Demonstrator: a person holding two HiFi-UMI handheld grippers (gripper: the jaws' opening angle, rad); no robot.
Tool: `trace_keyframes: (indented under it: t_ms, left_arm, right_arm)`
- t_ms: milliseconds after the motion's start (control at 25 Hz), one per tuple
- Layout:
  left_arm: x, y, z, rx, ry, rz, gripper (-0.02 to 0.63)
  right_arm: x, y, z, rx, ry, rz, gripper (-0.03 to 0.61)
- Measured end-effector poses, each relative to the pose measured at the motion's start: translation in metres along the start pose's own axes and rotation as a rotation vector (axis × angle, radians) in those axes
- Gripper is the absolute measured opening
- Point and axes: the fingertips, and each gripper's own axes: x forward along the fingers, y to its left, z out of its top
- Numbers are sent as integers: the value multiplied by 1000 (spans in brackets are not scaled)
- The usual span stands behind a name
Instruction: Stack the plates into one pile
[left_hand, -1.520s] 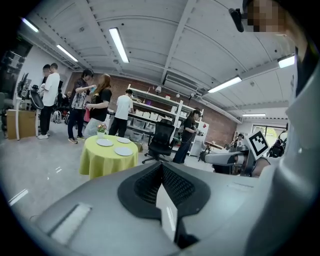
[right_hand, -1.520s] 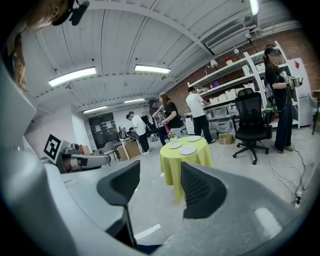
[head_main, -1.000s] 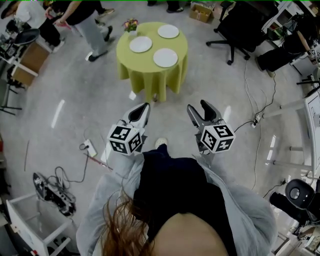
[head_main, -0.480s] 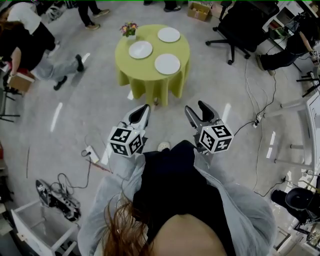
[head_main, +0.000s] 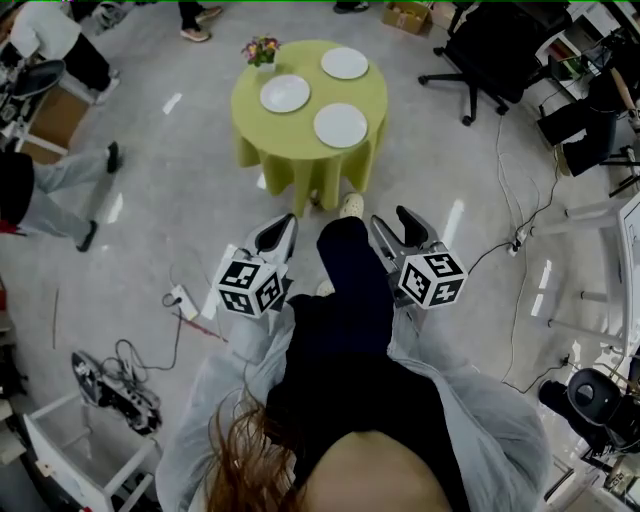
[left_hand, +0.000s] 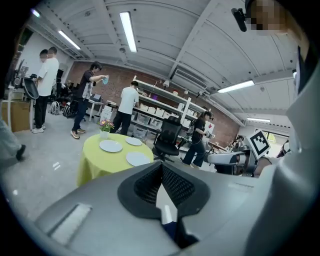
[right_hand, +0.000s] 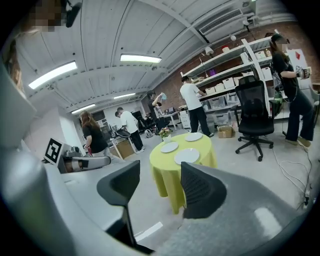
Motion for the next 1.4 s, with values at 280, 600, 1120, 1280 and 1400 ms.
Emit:
trace_keyframes:
  t_ms: [280,600,1120,1280,1400]
  left_arm:
    - [38,16,21,-7,-9,6,12]
    - [107,51,67,-1,-21,3,12]
    - [188,109,126,-20,-43,84,12]
    - [206,127,138,-24,-56,121,12]
    - [216,142,140,-36,-64,152,12]
  right_arm:
    - [34,-31,24,18,-9,-4,250]
    - [93,-69,62,27,2,23,252]
    - [191,-124,128,24,51,105,250]
    - [222,-129,137,15,75,156,252]
    - [243,-130,138,7,98,196,252]
